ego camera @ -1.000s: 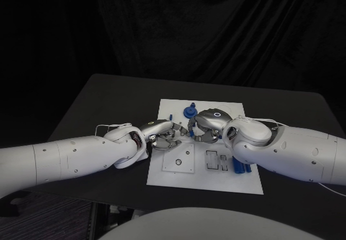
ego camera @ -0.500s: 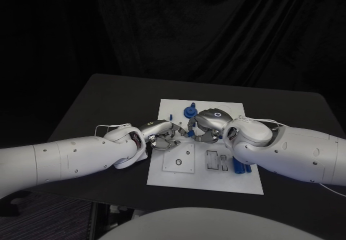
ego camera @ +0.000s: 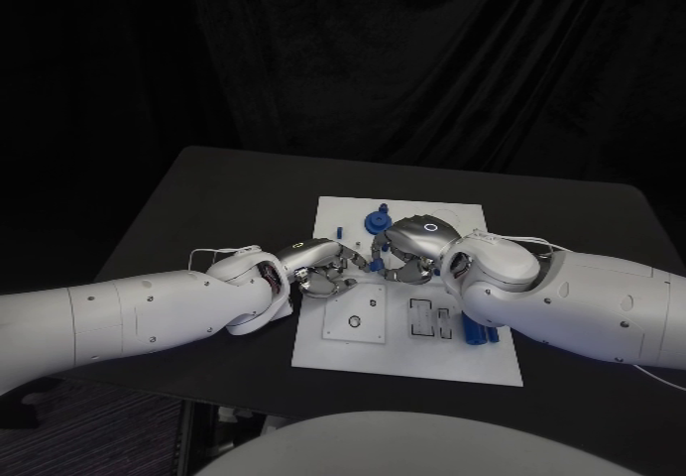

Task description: Assemble the parts on the task board

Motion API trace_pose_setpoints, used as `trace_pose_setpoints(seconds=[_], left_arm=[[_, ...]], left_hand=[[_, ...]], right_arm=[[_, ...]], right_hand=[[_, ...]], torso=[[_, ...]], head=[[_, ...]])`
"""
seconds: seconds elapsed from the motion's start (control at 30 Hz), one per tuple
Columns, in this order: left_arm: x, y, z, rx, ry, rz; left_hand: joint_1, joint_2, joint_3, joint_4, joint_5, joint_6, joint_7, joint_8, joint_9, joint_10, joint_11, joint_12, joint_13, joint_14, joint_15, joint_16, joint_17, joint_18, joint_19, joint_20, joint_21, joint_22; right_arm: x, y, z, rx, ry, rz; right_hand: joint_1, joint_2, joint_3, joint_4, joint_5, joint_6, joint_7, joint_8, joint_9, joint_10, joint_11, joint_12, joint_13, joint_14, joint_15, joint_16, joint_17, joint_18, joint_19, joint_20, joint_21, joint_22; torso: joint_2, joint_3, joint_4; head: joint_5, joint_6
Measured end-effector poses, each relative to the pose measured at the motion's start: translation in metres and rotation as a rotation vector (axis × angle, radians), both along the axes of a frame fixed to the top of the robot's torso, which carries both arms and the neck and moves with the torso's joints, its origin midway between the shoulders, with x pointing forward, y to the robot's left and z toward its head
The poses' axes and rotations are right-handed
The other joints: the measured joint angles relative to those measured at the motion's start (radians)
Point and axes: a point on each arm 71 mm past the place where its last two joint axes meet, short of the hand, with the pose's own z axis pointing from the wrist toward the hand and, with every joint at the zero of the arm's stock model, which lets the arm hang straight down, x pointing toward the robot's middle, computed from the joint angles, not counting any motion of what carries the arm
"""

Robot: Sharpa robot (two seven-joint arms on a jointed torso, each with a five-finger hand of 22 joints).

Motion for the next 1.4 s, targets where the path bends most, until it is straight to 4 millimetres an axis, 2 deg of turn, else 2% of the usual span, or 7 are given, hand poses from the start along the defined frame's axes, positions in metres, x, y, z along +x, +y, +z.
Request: trace_pose_setpoints(seconds=[0.17,0.43,1.0,1.4], left_arm=[[0.0,0.0,-0.001,0.0,0.0,0.001],[-0.002,0.0,0.001,-0.01,-0.012,0.001],[-0.006,0.007,0.012,-0.06,-0.121,0.021],[-0.003,-0.007,0.011,-0.063,-0.128,0.003]], left_hand=[[0.0,0.0,0.0,0.0,0.0,0.002,0.002,0.0,-0.001,0.0,0.0,0.0,0.0,0.0,0.0,0.0,0.0,0.0,0.0,0.0,0.0,0.0],[-0.004,-0.004,0.003,0.003,0.0,0.039,0.011,0.004,0.0,0.0,0.007,0.0,0.0,0.0,0.0,0.0,0.0,0.0,0.0,0.0,0.0,0.0],[-0.004,-0.004,0.003,0.003,0.006,0.05,0.014,0.008,0.001,0.0,0.007,0.0,0.0,-0.004,0.004,0.0,0.0,0.0,0.0,0.0,0.0,0.0],[-0.004,-0.004,0.003,0.003,0.006,0.054,0.011,0.008,0.001,0.0,0.007,0.0,0.0,-0.004,0.004,0.0,0.0,0.0,0.0,0.0,0.0,0.0]], right_arm=[[0.0,0.001,0.0,-0.002,0.001,0.0],[0.0,0.0,-0.001,-0.008,0.006,-0.001],[0.002,-0.002,-0.002,-0.024,0.014,-0.009],[0.002,0.001,-0.003,-0.023,0.014,-0.005]], right_hand=[[0.002,0.0,0.0,0.0,0.0,0.0,0.0,0.0,0.0,0.0,0.0,0.0,0.0,0.0,0.0,0.0,0.0,0.0,0.0,0.0,0.0,0.0],[0.006,-0.004,0.0,0.0,-0.001,0.0,0.0,0.0,0.0,0.0,0.0,0.0,0.0,0.0,0.0,0.0,0.0,0.0,0.0,0.0,0.0,0.0],[0.003,-0.002,0.003,-0.003,-0.002,-0.002,-0.002,-0.005,0.0,0.0,0.0,0.0,0.0,0.0,0.0,0.0,0.0,0.0,0.0,0.0,0.0,0.0],[0.003,-0.002,0.003,-0.003,-0.005,0.0,0.0,-0.001,0.0,0.0,0.0,0.0,0.0,0.0,0.0,0.0,0.0,0.0,0.0,0.0,0.0,0.001]], torso=[[0.0,0.0,0.0004],[0.0,0.0,0.0005],[0.0,-0.0001,0.0],[0.0,0.0,0.0]], head=[[0.001,0.0],[0.004,0.0],[-0.002,0.0],[0.002,0.0]])
